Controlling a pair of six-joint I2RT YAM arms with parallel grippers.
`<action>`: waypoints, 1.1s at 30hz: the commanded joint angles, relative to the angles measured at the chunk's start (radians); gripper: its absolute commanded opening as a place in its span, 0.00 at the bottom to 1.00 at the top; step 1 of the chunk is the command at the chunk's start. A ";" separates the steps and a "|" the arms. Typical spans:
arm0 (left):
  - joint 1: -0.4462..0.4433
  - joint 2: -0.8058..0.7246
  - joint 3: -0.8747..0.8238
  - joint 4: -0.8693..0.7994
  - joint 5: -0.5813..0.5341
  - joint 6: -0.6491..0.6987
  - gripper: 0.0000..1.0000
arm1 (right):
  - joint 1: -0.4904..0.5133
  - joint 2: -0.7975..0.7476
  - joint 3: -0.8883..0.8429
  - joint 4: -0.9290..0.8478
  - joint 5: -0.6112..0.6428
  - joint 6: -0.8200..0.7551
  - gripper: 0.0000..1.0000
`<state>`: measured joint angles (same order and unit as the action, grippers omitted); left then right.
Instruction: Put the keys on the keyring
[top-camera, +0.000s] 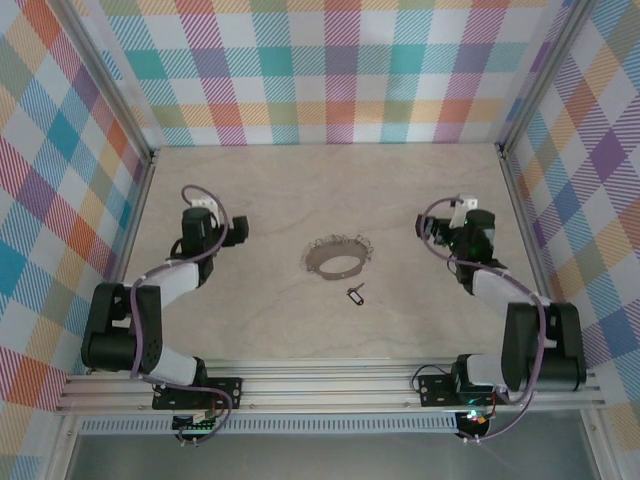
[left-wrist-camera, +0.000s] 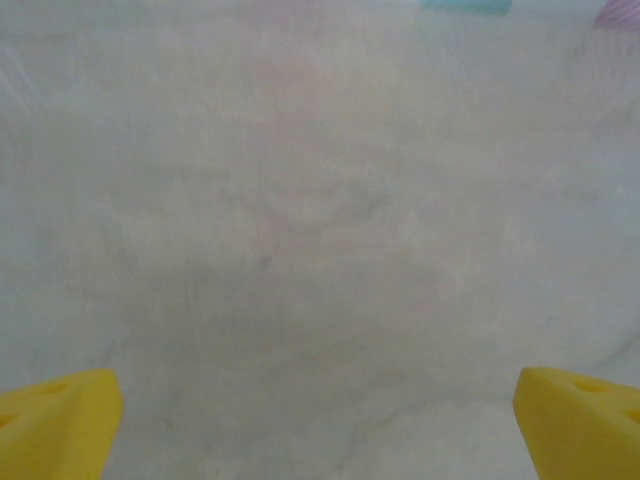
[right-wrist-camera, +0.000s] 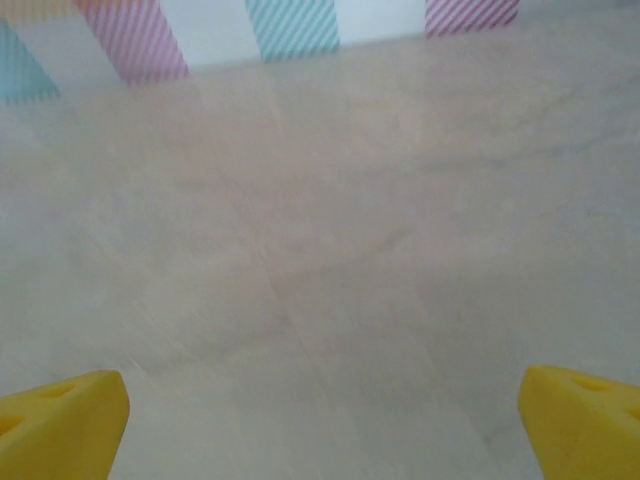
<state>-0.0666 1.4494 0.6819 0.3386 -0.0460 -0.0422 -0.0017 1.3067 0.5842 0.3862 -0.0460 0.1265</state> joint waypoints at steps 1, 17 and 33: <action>-0.003 -0.062 0.118 -0.312 -0.012 -0.154 1.00 | -0.002 -0.070 0.092 -0.255 -0.017 0.221 1.00; -0.528 -0.096 0.141 -0.499 -0.087 -0.847 1.00 | 0.155 -0.028 0.016 -0.372 -0.376 0.451 0.84; -0.775 0.213 0.209 -0.291 -0.127 -1.039 1.00 | 0.311 0.128 0.054 -0.322 -0.331 0.501 0.75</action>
<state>-0.8368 1.6402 0.8448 -0.0151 -0.1593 -1.0561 0.2939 1.4193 0.5941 0.0475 -0.3824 0.6209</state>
